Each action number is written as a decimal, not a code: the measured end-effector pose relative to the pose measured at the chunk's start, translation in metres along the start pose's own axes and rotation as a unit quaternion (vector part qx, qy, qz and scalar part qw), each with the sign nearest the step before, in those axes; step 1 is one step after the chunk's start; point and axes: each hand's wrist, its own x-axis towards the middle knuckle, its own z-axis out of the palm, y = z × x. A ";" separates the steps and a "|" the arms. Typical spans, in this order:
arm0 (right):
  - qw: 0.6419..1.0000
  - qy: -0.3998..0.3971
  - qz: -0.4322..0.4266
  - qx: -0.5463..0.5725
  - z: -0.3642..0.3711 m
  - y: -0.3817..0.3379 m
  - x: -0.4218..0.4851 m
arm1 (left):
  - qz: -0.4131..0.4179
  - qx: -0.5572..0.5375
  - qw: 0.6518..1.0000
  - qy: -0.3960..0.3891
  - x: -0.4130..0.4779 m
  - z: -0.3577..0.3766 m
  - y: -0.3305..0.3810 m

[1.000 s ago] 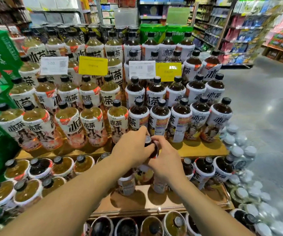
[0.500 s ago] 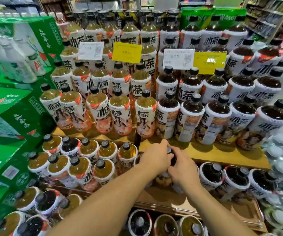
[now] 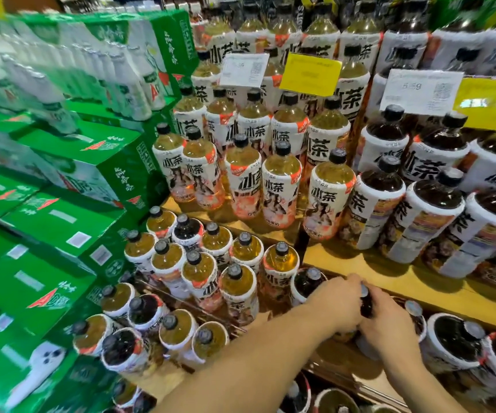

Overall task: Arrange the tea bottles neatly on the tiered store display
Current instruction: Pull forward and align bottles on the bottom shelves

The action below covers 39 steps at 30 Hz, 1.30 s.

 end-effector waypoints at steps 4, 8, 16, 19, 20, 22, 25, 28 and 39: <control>1.000 0.016 -0.004 -0.006 0.002 -0.005 0.001 | 0.020 0.005 1.000 -0.016 -0.001 -0.003 -0.003; 0.998 0.032 -0.023 -0.038 -0.002 -0.018 0.004 | 0.021 -0.015 1.000 -0.012 -0.005 -0.006 -0.004; 0.997 0.038 -0.036 -0.051 -0.004 -0.057 -0.004 | 0.003 -0.026 0.999 0.044 -0.024 -0.032 -0.020; 0.997 0.034 -0.053 -0.048 0.003 -0.087 -0.008 | -0.021 -0.043 0.995 0.088 -0.038 -0.048 -0.042; 0.996 0.033 -0.065 -0.047 0.007 -0.100 -0.008 | -0.027 -0.049 0.993 0.104 -0.044 -0.055 -0.053; 0.994 0.030 -0.096 -0.045 0.019 -0.131 -0.008 | -0.038 -0.059 0.988 0.137 -0.059 -0.070 -0.083; 0.989 0.010 -0.141 -0.033 0.048 -0.185 -0.006 | -0.080 -0.076 0.979 0.171 -0.083 -0.093 -0.135; 0.981 -0.015 -0.186 -0.059 0.079 -0.242 -0.001 | -0.112 -0.079 0.971 0.194 -0.099 -0.117 -0.189; 0.974 -0.053 -0.202 -0.091 0.164 -0.360 0.053 | -0.130 -0.082 0.963 0.219 -0.098 -0.172 -0.321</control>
